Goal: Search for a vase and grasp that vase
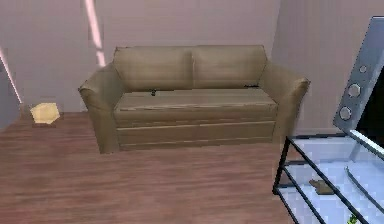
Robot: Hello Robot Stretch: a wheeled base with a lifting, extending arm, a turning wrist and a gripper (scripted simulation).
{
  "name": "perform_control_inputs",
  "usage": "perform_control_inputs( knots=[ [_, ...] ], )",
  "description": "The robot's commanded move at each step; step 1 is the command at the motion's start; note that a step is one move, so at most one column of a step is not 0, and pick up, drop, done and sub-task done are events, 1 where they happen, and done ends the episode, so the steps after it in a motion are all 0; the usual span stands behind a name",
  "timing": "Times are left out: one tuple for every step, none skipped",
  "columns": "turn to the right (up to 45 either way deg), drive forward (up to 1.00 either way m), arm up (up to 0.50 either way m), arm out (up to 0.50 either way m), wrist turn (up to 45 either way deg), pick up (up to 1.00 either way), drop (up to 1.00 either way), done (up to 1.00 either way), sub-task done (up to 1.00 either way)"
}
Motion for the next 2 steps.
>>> perform_control_inputs(
  knots=[
    [-39.0, 0.00, 0.00, 0.00, 0.0, 0.00, 0.00, 0.00, 0.00],
    [0.0, 0.55, 0.00, 0.00, 0.0, 0.00, 0.00, 0.00, 0.00]
  ],
)
